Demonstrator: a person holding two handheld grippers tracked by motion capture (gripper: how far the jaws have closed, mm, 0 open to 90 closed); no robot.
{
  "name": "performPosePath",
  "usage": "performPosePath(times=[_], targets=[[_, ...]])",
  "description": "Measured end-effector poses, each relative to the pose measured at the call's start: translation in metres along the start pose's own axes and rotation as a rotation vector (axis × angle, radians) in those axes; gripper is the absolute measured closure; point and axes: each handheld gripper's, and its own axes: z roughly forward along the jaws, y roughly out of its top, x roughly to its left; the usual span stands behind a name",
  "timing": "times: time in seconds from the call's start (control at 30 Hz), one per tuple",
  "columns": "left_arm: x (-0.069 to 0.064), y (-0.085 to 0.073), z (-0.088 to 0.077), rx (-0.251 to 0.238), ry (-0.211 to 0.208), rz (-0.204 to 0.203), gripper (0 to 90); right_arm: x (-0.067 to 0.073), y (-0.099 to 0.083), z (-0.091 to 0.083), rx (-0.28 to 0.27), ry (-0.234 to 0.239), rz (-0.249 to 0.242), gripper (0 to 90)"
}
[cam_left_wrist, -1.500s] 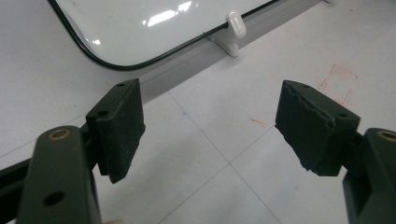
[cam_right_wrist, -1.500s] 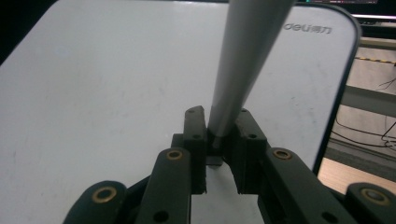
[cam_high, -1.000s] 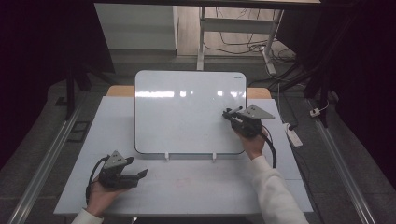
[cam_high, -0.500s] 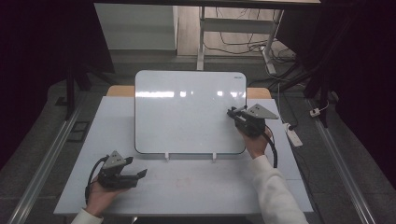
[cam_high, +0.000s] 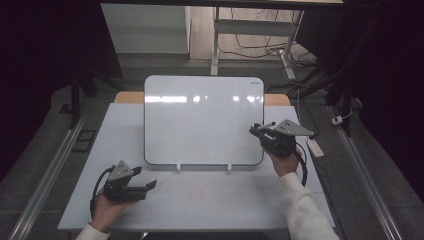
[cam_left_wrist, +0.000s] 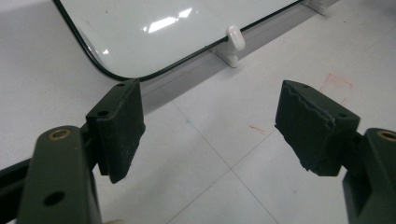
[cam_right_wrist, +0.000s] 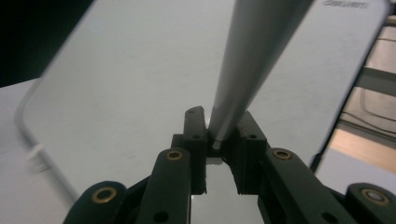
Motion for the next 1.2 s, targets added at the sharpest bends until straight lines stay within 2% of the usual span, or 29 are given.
performPosePath(times=[0.1, 0.13, 0.17, 0.2, 0.23, 0.3, 0.37, 0.4, 0.43, 0.57, 0.73, 0.93, 1.2], targets=[[-0.001, 0.001, 0.000, -0.003, 0.001, 0.002, 24.1, 0.011, -0.004, -0.009, 0.013, 0.055, 0.002, 77.9], [-0.001, 0.001, 0.001, -0.005, 0.001, 0.001, 24.1, 0.018, -0.007, -0.012, 0.027, 0.097, 0.009, 77.9], [-0.001, 0.001, 0.001, -0.007, 0.002, 0.002, 24.1, 0.018, -0.007, -0.012, 0.027, 0.097, 0.009, 77.9], [-0.001, 0.001, 0.001, -0.009, 0.003, 0.002, 24.2, 0.025, -0.011, -0.012, 0.049, 0.129, 0.001, 77.9], [-0.001, 0.001, 0.000, -0.011, 0.004, 0.002, 24.2, 0.025, -0.011, -0.012, 0.049, 0.129, 0.001, 77.9], [0.000, 0.002, 0.000, -0.019, 0.007, 0.001, 24.4, 0.033, -0.014, -0.010, 0.069, 0.171, 0.003, 77.9], [0.000, 0.002, 0.000, -0.027, 0.009, 0.001, 24.7, 0.042, -0.017, -0.007, 0.086, 0.211, 0.005, 77.9], [0.000, 0.002, 0.000, -0.032, 0.010, 0.000, 24.9, 0.051, -0.018, -0.001, 0.104, 0.248, -0.002, 77.9], [-0.001, 0.002, 0.000, -0.036, 0.011, 0.001, 24.9, 0.051, -0.018, -0.001, 0.104, 0.248, -0.002, 77.9], [-0.004, 0.005, -0.003, -0.059, 0.022, 0.015, 25.2, 0.065, -0.022, 0.011, 0.129, 0.309, -0.004, 77.8], [-0.012, 0.015, -0.006, -0.106, 0.019, 0.040, 26.2, 0.081, -0.028, 0.027, 0.157, 0.373, 0.004, 77.8], [-0.024, 0.038, -0.001, -0.142, -0.015, 0.076, 26.9, 0.094, -0.031, 0.041, 0.174, 0.422, 0.037, 77.8], [-0.056, 0.075, 0.014, -0.177, -0.107, 0.177, 31.5, 0.113, -0.035, 0.058, 0.199, 0.481, 0.062, 77.8]])
